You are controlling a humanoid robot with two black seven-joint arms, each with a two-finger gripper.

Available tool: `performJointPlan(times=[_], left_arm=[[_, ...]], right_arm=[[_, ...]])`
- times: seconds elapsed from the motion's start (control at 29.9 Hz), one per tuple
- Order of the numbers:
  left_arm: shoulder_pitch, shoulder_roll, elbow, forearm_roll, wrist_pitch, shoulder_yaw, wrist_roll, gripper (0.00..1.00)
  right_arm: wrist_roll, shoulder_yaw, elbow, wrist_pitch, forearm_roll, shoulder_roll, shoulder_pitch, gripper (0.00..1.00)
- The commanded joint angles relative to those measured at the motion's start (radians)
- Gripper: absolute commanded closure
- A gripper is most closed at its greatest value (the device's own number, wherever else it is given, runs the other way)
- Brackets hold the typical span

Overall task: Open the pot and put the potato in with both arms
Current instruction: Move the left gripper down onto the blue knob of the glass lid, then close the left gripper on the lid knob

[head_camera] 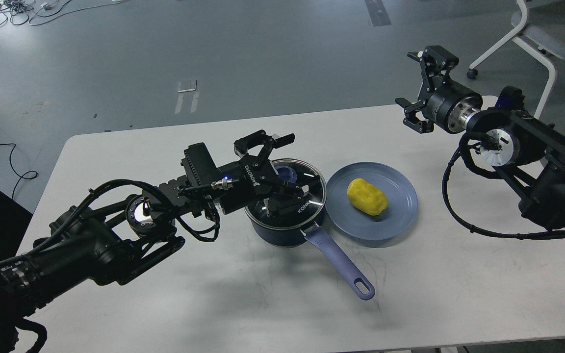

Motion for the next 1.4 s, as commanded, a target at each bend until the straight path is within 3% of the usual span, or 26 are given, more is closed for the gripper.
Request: performJointPlan(times=[0.0,1.37], left_arm=[[0.009,-0.008,0.027,-0.003,-0.001,0.000,0.000,0.03],[0.048,-0.036,0.107,-0.110,-0.028,0.028,-0.012,0.02]], right_arm=[[-0.002,0.000,-0.006,0.001,0.000,0.000,-0.002,0.00],[0.000,-0.013,-0.006,0.003,0.000,-0.011,-0.014,0.00]])
